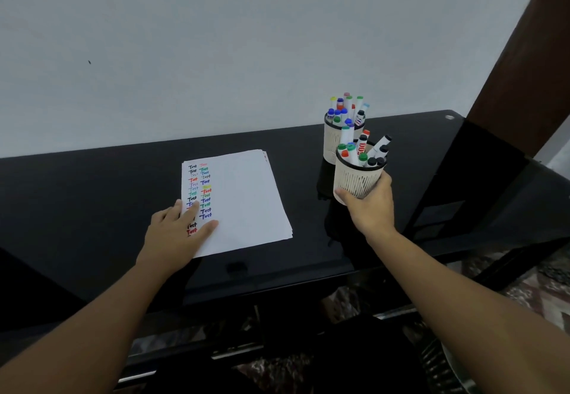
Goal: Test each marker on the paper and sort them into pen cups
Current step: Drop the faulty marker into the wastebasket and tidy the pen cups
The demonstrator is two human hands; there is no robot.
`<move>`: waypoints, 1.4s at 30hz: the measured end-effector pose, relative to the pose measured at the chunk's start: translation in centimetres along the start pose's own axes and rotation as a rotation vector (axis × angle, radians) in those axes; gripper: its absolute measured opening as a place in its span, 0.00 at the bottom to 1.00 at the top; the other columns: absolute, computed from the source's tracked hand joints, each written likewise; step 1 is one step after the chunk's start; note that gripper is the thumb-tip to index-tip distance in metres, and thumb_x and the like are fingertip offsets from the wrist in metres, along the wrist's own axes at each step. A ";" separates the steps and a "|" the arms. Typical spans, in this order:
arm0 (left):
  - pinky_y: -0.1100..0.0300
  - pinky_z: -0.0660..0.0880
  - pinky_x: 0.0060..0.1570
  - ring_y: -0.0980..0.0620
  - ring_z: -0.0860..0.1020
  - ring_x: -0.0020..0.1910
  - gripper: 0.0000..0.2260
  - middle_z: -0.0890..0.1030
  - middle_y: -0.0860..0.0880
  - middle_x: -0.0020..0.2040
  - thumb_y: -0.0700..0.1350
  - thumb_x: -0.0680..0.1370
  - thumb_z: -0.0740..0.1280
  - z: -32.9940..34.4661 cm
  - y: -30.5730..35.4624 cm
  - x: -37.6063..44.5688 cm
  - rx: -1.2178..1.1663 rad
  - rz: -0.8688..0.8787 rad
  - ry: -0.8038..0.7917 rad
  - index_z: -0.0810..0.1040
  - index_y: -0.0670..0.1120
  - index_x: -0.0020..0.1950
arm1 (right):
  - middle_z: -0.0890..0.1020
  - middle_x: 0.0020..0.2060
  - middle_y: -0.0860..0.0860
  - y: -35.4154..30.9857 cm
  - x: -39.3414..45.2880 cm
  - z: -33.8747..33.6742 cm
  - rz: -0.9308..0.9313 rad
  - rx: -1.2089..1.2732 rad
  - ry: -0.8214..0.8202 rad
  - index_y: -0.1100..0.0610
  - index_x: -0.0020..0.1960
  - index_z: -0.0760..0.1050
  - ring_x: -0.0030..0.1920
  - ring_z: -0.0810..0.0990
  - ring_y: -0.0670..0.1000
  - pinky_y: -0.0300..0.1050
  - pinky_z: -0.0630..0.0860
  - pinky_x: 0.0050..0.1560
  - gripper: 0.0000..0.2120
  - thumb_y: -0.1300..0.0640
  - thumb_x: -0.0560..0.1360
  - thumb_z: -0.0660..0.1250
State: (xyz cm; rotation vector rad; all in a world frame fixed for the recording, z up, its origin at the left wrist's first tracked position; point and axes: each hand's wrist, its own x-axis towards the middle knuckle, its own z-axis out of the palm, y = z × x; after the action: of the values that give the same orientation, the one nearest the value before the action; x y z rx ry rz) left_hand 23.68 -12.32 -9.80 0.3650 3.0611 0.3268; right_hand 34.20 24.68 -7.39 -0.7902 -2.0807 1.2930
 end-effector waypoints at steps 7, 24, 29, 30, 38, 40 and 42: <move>0.45 0.56 0.76 0.43 0.57 0.77 0.42 0.57 0.48 0.82 0.79 0.73 0.51 -2.0 0.2 0.8 -0.008 0.016 -0.106 0.58 0.57 0.82 | 0.75 0.67 0.49 -3.0 -1.2 4.9 -0.078 0.041 -0.152 0.52 0.72 0.64 0.68 0.74 0.51 0.55 0.77 0.66 0.40 0.49 0.68 0.82; 0.52 0.57 0.75 0.55 0.55 0.71 0.47 0.58 0.57 0.80 0.82 0.66 0.52 -1.6 -1.8 -0.1 -0.168 0.084 -0.021 0.59 0.60 0.81 | 0.74 0.69 0.50 -11.6 -2.0 23.0 -0.209 0.045 -0.520 0.52 0.74 0.61 0.70 0.72 0.52 0.47 0.76 0.61 0.40 0.51 0.71 0.81; 0.51 0.59 0.75 0.55 0.54 0.72 0.44 0.57 0.58 0.80 0.80 0.69 0.55 -1.3 -2.2 0.2 -0.161 0.084 -0.017 0.58 0.61 0.81 | 0.74 0.68 0.50 -12.3 -1.2 26.9 -0.226 0.002 -0.539 0.52 0.73 0.61 0.69 0.73 0.53 0.50 0.78 0.60 0.39 0.51 0.71 0.81; 0.52 0.59 0.75 0.55 0.54 0.72 0.43 0.57 0.58 0.80 0.79 0.70 0.56 -1.3 -2.2 0.3 -0.156 0.083 -0.015 0.58 0.61 0.81 | 0.74 0.68 0.51 -12.4 -1.1 27.4 -0.225 -0.007 -0.540 0.52 0.73 0.61 0.69 0.73 0.53 0.51 0.79 0.61 0.39 0.51 0.71 0.81; 0.50 0.60 0.75 0.55 0.55 0.72 0.42 0.58 0.58 0.80 0.79 0.71 0.55 -1.2 -2.5 0.4 -0.130 0.082 -0.012 0.57 0.61 0.81 | 0.73 0.70 0.50 -12.0 -1.4 29.0 -0.235 -0.027 -0.539 0.51 0.74 0.60 0.70 0.73 0.53 0.52 0.79 0.63 0.38 0.51 0.73 0.79; 0.50 0.60 0.75 0.55 0.55 0.72 0.42 0.58 0.58 0.80 0.79 0.71 0.56 -1.3 -2.6 0.4 -0.130 0.080 -0.017 0.57 0.61 0.81 | 0.73 0.71 0.50 -12.0 -1.4 28.9 -0.228 -0.022 -0.557 0.51 0.74 0.60 0.71 0.72 0.54 0.54 0.78 0.64 0.39 0.52 0.73 0.79; 0.50 0.60 0.75 0.55 0.55 0.72 0.43 0.58 0.58 0.79 0.79 0.70 0.55 -1.4 -2.7 0.4 -0.137 0.077 -0.014 0.58 0.61 0.81 | 0.72 0.73 0.51 -12.0 -1.4 28.4 -0.226 -0.016 -0.582 0.52 0.76 0.59 0.73 0.71 0.55 0.54 0.77 0.66 0.40 0.53 0.73 0.79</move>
State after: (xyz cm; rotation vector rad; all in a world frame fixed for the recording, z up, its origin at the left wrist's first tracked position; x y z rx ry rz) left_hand 22.53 -15.08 -9.05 0.4757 2.9945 0.5315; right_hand 12.44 2.73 -7.34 -0.1728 -2.5348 1.4998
